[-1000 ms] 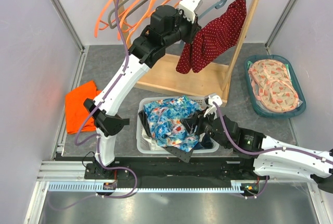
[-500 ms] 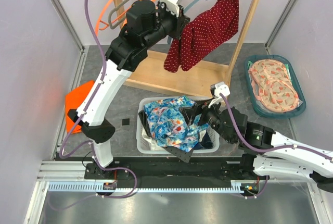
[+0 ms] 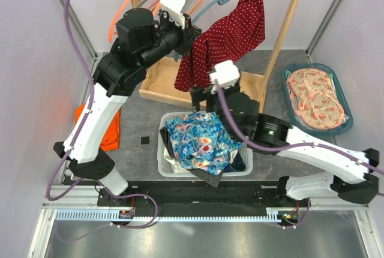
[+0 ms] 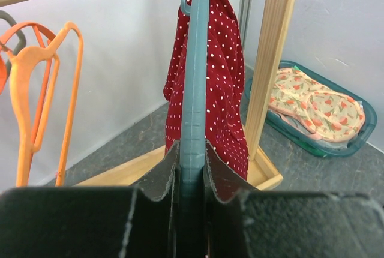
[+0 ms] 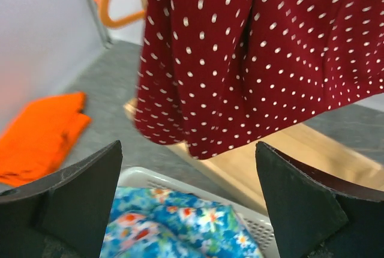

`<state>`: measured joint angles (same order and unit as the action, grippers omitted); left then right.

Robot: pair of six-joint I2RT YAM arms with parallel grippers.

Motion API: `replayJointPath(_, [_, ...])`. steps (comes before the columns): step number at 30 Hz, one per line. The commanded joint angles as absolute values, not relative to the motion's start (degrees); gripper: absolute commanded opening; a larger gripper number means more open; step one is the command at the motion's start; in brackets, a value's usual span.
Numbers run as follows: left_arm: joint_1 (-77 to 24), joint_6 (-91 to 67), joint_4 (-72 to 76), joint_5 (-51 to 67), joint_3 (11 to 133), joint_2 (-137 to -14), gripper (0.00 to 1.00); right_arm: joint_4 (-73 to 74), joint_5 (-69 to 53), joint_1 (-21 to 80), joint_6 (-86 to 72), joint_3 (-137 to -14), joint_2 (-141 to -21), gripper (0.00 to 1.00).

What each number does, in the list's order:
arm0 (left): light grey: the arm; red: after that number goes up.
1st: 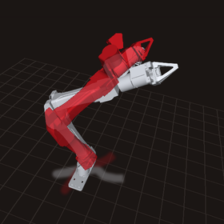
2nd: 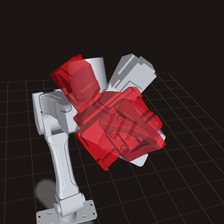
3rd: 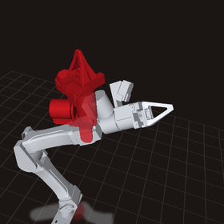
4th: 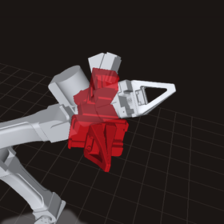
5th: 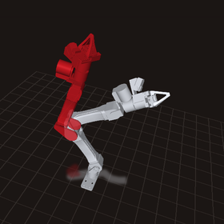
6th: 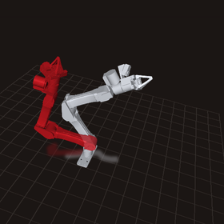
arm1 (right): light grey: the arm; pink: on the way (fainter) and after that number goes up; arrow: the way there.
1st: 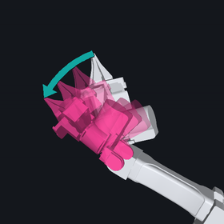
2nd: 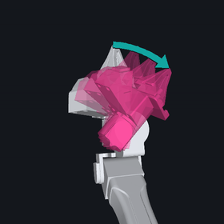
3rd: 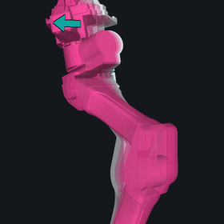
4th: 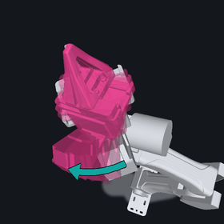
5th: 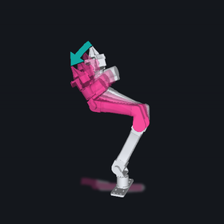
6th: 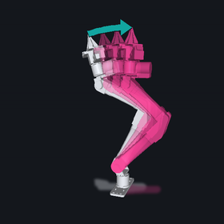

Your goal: Remove the skirt from the hanger

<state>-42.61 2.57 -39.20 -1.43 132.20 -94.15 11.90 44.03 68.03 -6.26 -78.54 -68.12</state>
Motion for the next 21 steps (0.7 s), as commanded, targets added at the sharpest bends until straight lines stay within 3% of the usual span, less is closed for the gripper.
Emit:
replayJointPath(1, [-42.89, 0.53, -35.15, -1.23, 132.28, -87.99, 0.02, 7.05, 49.22, 68.03, 5.62, -80.51, -73.82, 0.98])
replayJointPath(9, [-42.89, -1.58, -39.37, -0.18, 129.20, -84.47, 0.02, -7.37, 52.38, 66.71, 15.01, -78.75, -77.34, 0.97])
replayJointPath(18, [-42.89, -2.46, -41.57, -0.18, 123.57, -81.39, 0.02, -10.90, 51.33, 65.48, 19.25, -79.28, -78.22, 0.80])
replayJointPath(21, [-42.89, -2.64, -41.66, 1.13, 124.19, -81.12, 0.02, -10.02, 50.36, 64.78, 18.02, -78.66, -78.49, 0.70])
